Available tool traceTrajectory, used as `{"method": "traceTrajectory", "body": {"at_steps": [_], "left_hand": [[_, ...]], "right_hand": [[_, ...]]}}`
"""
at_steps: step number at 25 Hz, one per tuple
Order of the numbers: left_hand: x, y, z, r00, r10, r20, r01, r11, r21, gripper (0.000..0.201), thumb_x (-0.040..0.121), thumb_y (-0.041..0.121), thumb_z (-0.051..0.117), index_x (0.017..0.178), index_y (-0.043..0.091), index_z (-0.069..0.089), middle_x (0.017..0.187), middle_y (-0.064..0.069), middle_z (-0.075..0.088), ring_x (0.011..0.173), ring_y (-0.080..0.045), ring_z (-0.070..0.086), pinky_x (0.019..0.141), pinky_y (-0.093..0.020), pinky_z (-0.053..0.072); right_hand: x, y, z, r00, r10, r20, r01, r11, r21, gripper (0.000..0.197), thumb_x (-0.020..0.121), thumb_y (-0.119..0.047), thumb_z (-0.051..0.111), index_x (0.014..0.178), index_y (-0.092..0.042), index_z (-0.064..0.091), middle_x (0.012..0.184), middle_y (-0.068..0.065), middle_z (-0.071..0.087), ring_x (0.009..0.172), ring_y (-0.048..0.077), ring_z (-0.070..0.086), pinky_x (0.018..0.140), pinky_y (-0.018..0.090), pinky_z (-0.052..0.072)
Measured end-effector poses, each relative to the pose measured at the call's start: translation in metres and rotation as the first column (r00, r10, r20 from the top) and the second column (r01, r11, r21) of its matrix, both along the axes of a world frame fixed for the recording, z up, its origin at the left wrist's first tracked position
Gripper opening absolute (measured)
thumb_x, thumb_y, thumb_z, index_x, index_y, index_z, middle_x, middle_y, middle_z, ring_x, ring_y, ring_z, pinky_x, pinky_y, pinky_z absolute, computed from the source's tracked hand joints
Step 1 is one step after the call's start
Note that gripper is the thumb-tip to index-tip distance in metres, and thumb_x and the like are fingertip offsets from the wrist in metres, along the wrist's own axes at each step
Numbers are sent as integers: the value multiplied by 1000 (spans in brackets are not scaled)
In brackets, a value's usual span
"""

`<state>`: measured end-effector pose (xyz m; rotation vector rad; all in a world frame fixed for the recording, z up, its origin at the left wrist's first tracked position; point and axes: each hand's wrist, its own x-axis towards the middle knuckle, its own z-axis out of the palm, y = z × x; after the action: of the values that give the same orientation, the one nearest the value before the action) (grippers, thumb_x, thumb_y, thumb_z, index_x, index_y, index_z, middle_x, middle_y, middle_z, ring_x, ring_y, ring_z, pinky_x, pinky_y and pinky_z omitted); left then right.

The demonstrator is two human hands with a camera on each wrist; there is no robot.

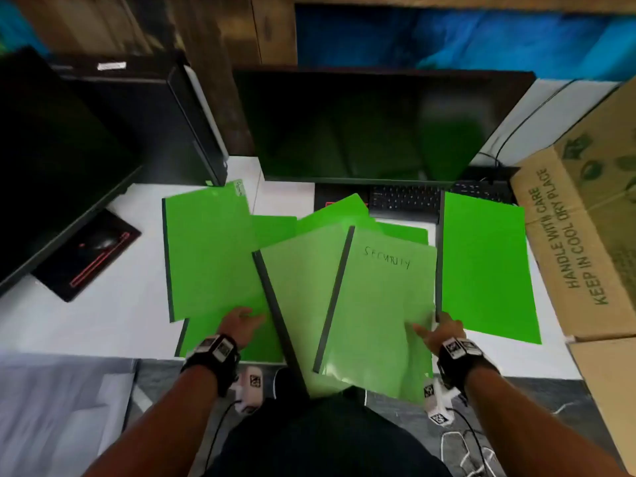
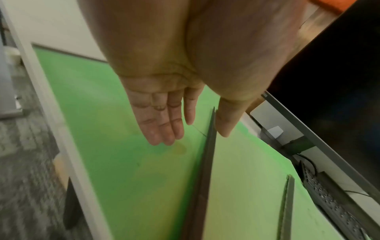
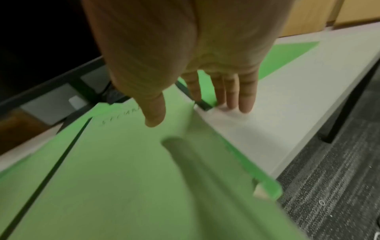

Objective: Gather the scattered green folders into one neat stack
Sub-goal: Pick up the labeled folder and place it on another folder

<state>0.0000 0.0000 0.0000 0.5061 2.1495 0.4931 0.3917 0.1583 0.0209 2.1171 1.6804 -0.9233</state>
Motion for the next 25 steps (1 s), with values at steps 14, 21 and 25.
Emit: {"method": "traceTrajectory", "body": {"at_steps": [14,21,25], "left_hand": [[67,57,2,988,105,114,-100,994,-52,84,68,34,83,135,4,43,129,-15,58,114,-33,59,88,-36,49],[62,44,12,963,4,271,-51,985,167,33,87,22,67,118,10,63,118,-11,68,101,-27,63,90,-35,48],[55,51,29,933,-53,356,-37,970,242,38,90,29,63,125,14,61,117,-2,64,109,-24,58,94,-33,41]], "right_hand": [[-91,-54,-21,913,406,52,-407,913,12,110,66,-48,79,151,-34,11,161,17,-4,148,39,2,114,56,20],[-91,-26,-8,943,-47,-329,103,983,152,116,61,-45,85,152,-22,18,155,16,28,139,37,35,111,51,34],[-74,11,6,759,-334,-559,334,937,-107,96,55,-37,90,136,-5,49,130,16,62,113,34,62,100,46,47]]}}
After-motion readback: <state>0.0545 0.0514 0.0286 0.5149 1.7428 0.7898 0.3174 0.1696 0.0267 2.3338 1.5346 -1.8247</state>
